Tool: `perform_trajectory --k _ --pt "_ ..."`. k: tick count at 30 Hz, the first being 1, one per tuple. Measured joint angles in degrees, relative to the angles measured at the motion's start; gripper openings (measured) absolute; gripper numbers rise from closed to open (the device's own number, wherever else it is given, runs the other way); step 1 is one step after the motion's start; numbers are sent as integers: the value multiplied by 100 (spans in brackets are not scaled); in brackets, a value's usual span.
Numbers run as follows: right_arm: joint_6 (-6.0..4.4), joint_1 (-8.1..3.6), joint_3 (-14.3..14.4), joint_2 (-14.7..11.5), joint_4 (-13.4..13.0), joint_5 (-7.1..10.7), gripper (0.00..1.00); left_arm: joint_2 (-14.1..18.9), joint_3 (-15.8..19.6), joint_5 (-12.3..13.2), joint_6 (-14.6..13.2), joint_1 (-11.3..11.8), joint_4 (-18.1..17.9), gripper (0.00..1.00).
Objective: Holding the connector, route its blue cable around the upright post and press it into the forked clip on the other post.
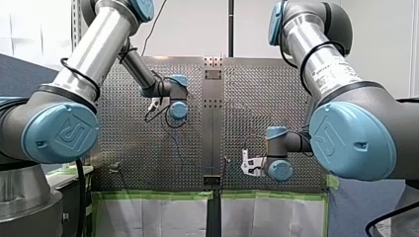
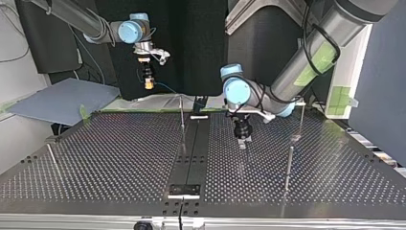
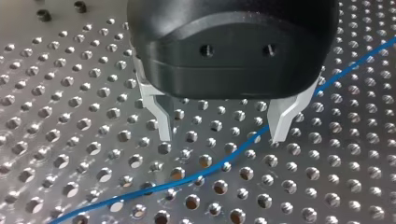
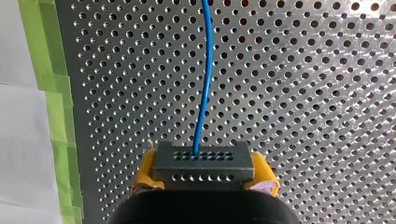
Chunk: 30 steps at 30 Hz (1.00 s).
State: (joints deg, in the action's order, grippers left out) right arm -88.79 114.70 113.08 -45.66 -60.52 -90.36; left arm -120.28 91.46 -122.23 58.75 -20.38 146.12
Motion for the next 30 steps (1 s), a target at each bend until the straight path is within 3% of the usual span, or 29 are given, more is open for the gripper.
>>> perform_trajectory --k 9,30 --pt "0 0 1 -1 8 0 0 -24 46 45 -223 1 -33 100" --pt "0 2 0 -1 13 0 0 -561 45 -93 -670 12 -37 100"
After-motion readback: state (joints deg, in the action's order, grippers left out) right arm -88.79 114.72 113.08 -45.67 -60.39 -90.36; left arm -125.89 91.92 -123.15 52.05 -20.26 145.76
